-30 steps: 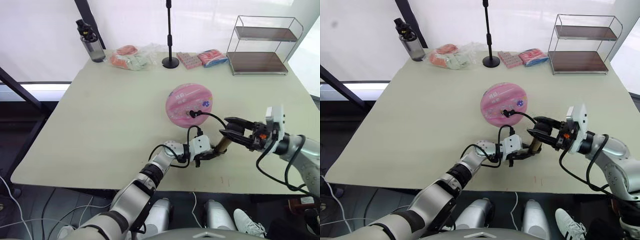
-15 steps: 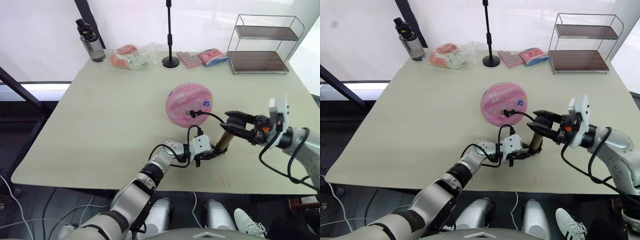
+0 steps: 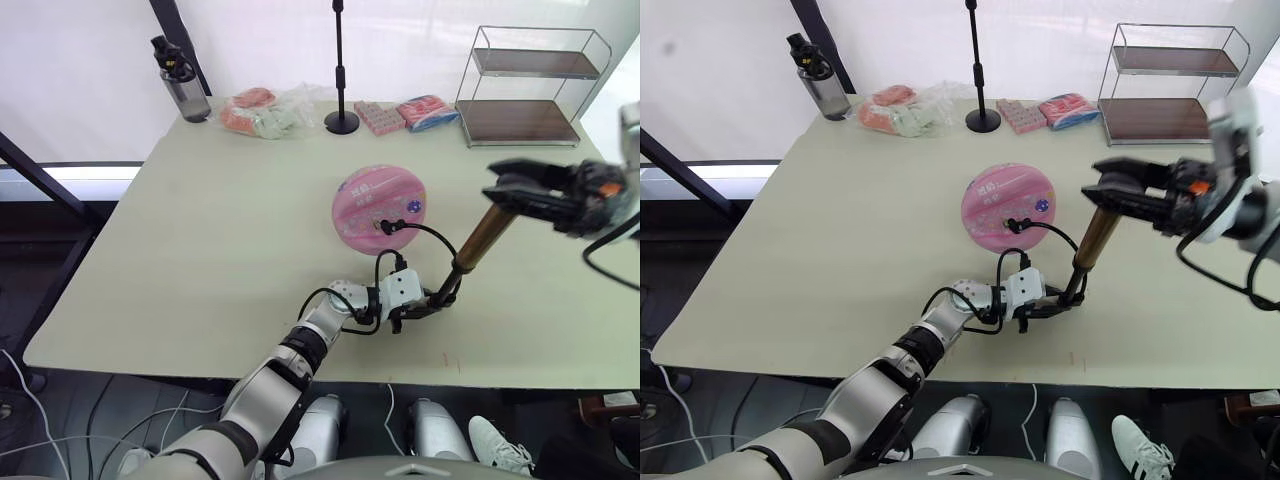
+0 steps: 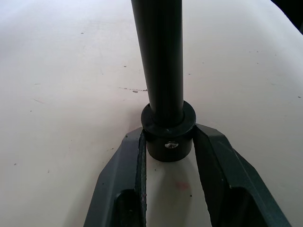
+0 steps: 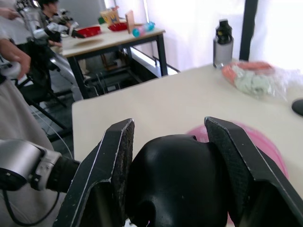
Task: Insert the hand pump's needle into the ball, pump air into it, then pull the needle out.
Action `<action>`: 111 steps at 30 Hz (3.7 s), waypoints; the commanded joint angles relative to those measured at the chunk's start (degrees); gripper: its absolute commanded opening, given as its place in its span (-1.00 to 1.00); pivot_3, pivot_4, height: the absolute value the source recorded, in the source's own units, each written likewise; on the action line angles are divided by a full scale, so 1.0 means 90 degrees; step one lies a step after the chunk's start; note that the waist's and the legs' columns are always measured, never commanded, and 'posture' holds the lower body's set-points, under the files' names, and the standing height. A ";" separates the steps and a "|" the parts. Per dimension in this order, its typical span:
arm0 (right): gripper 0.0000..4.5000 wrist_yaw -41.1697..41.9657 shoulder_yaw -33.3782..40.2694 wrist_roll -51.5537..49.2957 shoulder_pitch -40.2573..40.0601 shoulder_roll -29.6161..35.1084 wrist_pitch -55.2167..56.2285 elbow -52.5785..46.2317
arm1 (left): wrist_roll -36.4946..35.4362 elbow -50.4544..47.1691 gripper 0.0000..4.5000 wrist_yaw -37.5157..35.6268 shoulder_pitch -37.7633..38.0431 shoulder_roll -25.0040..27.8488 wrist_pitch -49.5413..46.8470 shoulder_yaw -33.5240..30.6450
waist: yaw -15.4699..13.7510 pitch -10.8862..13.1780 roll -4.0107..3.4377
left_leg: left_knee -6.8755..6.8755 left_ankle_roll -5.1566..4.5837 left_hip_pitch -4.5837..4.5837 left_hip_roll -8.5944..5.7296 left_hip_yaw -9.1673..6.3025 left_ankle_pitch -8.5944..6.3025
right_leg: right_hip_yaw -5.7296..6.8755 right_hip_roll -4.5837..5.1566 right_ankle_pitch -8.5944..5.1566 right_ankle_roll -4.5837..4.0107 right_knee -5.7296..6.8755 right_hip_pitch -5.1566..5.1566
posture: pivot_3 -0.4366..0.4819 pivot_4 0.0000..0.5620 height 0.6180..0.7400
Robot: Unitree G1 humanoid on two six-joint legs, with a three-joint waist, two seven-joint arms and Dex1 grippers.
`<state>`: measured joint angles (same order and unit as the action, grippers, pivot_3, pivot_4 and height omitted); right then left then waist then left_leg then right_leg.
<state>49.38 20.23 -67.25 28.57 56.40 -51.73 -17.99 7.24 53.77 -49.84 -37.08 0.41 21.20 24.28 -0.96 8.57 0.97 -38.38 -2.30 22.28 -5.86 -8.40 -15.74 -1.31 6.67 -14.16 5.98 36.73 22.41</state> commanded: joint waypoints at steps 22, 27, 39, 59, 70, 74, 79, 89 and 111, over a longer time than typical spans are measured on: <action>-0.10 0.0507 -0.1418 0.2556 -0.1666 -0.0835 0.1960 0.0223 | 0.0398 0.0542 -0.52 0.0030 0.0243 0.0157 -0.0269 0.0183 | 0.0020 -0.0041 0.0046 | 0.0001 0.0001 -0.0055 0.0003 -0.0001 0.0000 | 0.0002 -0.0009 -0.0002 0.0002 0.0004 -0.0044 | -0.05 -0.47 0.93; -0.10 0.0544 -0.1950 0.3373 -0.1998 -0.1270 0.2713 0.0677 | 0.0398 0.0536 -0.52 0.0051 0.0257 0.0159 -0.0277 0.0171 | 0.0024 -0.0055 0.0057 | 0.0001 0.0001 -0.0067 0.0008 -0.0003 0.0000 | 0.0002 -0.0016 -0.0002 0.0002 0.0003 -0.0055 | -0.05 -0.47 0.93; -0.10 0.0268 -0.1969 0.3450 -0.2133 -0.1861 0.3003 0.0532 | 0.0395 0.0527 -0.52 0.0043 0.0253 0.0174 -0.0278 0.0168 | 0.0027 -0.0103 0.0071 | 0.0001 0.0002 -0.0071 0.0012 -0.0005 -0.0001 | -0.0001 -0.0024 -0.0002 0.0001 0.0003 -0.0057 | -0.05 -0.47 0.93; -0.10 0.0212 0.0050 0.0721 0.0483 0.0084 0.0394 -0.0073 | 0.0412 0.0552 -0.52 0.0023 0.0256 0.0128 -0.0274 0.0157 | 0.0003 -0.0012 -0.0003 | 0.0002 0.0001 -0.0016 0.0002 -0.0003 0.0000 | 0.0003 -0.0004 -0.0001 0.0001 -0.0003 -0.0015 | -0.05 -0.47 0.93; -0.10 0.0103 -0.0027 0.0426 0.0563 0.0175 -0.0051 -0.0108 | 0.0448 0.0533 -0.52 0.0010 0.0289 0.0099 -0.0278 0.0122 | -0.0002 -0.0008 0.0002 | -0.0004 0.0002 0.0039 0.0000 -0.0002 0.0001 | 0.0001 0.0000 0.0002 -0.0002 0.0002 0.0040 | -0.05 -0.47 0.93; -0.10 0.0151 -0.0471 0.1098 -0.0141 -0.0058 0.0362 -0.0254 | 0.0454 0.0517 -0.52 0.0016 0.0306 0.0097 -0.0279 0.0124 | -0.0005 -0.0022 0.0016 | -0.0004 0.0002 0.0036 0.0000 -0.0003 0.0001 | 0.0003 0.0000 0.0002 -0.0002 0.0002 0.0036 | -0.05 -0.47 0.93; -0.10 0.0102 -0.0920 0.1667 -0.0711 -0.0563 0.0937 -0.0241 | 0.0459 0.0506 -0.52 0.0020 0.0320 0.0097 -0.0284 0.0123 | 0.0015 -0.0042 0.0040 | -0.0005 0.0002 0.0010 0.0002 -0.0003 0.0001 | 0.0004 -0.0005 0.0001 -0.0001 0.0004 0.0017 | -0.05 -0.47 0.93; -0.10 0.0171 -0.1808 0.3296 -0.1862 -0.1577 0.2605 0.0483 | 0.0449 0.0478 -0.52 0.0056 0.0329 0.0086 -0.0307 0.0113 | 0.0024 -0.0055 0.0056 | 0.0003 0.0002 -0.0060 0.0007 -0.0002 0.0000 | -0.0001 -0.0015 -0.0001 0.0001 0.0003 -0.0046 | -0.05 -0.47 0.93; -0.10 0.0260 -0.0690 0.2035 -0.1015 -0.1177 0.1858 -0.0073 | 0.0475 0.0519 -0.52 0.0061 0.0358 0.0055 -0.0275 0.0128 | 0.0009 -0.0055 0.0007 | 0.0005 0.0003 -0.0045 0.0008 -0.0008 0.0000 | -0.0003 -0.0022 -0.0001 -0.0002 0.0000 -0.0038 | -0.05 -0.47 0.93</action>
<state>52.16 6.07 -42.12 13.76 41.73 -30.59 -15.14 7.99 54.08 -48.82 -35.97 -0.23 20.84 23.10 -0.88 8.07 1.03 -38.33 -2.28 21.88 -5.79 -8.47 -15.74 -1.34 6.48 -14.17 5.96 36.73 22.06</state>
